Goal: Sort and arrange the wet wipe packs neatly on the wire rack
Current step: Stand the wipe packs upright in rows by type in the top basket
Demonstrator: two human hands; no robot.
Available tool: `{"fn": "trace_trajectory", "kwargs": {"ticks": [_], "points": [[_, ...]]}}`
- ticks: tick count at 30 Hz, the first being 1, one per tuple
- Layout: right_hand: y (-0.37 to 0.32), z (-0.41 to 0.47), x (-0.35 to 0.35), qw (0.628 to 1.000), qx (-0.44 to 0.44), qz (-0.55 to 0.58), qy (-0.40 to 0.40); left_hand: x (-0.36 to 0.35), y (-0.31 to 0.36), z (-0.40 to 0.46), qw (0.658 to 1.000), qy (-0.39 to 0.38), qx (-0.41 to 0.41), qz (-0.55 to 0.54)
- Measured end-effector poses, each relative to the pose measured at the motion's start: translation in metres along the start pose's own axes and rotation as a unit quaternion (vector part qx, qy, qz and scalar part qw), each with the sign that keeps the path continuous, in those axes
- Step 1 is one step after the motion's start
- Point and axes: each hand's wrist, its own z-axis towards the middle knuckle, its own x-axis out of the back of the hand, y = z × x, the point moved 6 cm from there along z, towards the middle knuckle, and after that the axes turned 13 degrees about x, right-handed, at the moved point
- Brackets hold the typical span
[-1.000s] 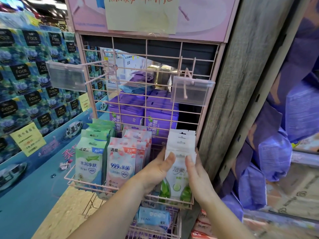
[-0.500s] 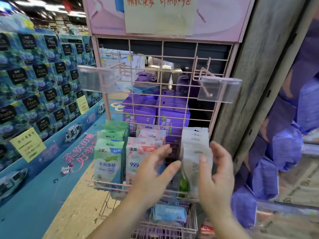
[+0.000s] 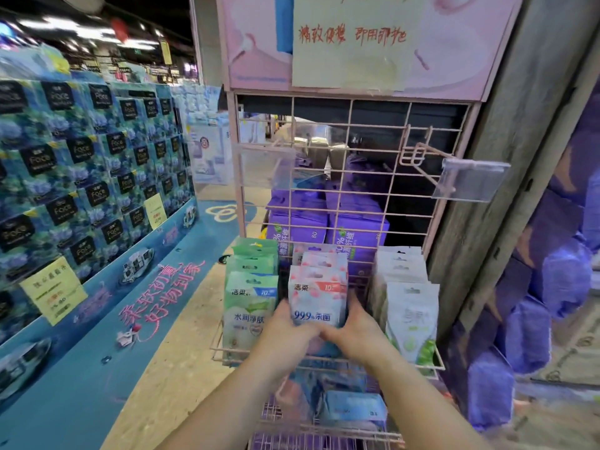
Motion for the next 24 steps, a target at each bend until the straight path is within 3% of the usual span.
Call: {"fn": "trace_trajectory", "kwargs": {"ticks": [6,12,16,20,24], "points": [[0.007,0.001,-0.004,0.992,0.018,0.119,-0.025,-0.01,0.012,0.031,0.99,-0.052,0.048,-0.126],[0.004,0.02,-0.005,0.974,0.036,0.219,-0.046,-0.021,0.022,0.032,0.987,-0.072,0.041,-0.137],[-0.005,0.017,0.004,0.973,0.095,0.211,0.004,-0.022,0.028,0.027,0.979,-0.107,-0.009,-0.171],[0.008,0.017,0.015,0.971,0.095,0.214,0.057,-0.033,0.03,0.029,0.988,-0.122,-0.03,-0.094],[0.014,0.015,0.012,0.976,0.075,0.201,0.024,-0.037,0.017,0.033,0.989,-0.141,-0.016,-0.035]]}}
